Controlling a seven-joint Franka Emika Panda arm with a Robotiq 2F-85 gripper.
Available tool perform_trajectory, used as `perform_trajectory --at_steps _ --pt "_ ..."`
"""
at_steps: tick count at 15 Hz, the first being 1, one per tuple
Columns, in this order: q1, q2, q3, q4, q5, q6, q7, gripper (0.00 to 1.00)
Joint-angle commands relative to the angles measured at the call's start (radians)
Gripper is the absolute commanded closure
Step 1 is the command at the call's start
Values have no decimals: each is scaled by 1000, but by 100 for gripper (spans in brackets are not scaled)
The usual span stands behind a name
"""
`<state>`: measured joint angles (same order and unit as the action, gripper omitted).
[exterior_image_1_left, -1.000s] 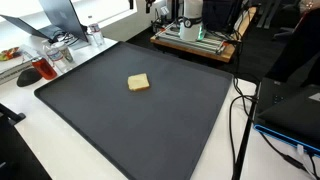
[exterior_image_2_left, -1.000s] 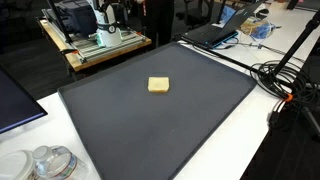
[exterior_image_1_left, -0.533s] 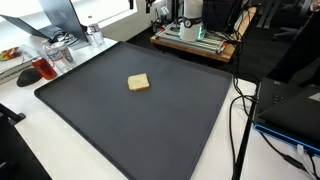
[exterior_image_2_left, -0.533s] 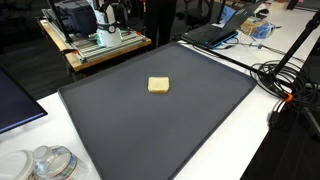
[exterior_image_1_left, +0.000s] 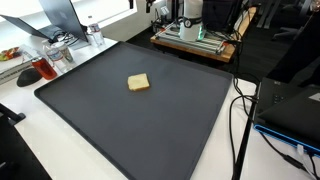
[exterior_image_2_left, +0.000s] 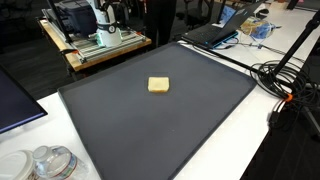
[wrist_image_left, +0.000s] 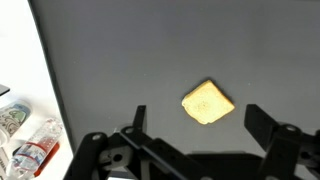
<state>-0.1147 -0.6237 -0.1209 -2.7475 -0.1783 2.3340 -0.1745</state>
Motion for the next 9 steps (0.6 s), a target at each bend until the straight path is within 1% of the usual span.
perform_trajectory --at_steps 1,5,9 --pt "41 20 66 69 -1 -28 18 0" --pt "108 72 157 172 1 -84 53 0" --pt "147 171 271 300 -25 -190 154 0"
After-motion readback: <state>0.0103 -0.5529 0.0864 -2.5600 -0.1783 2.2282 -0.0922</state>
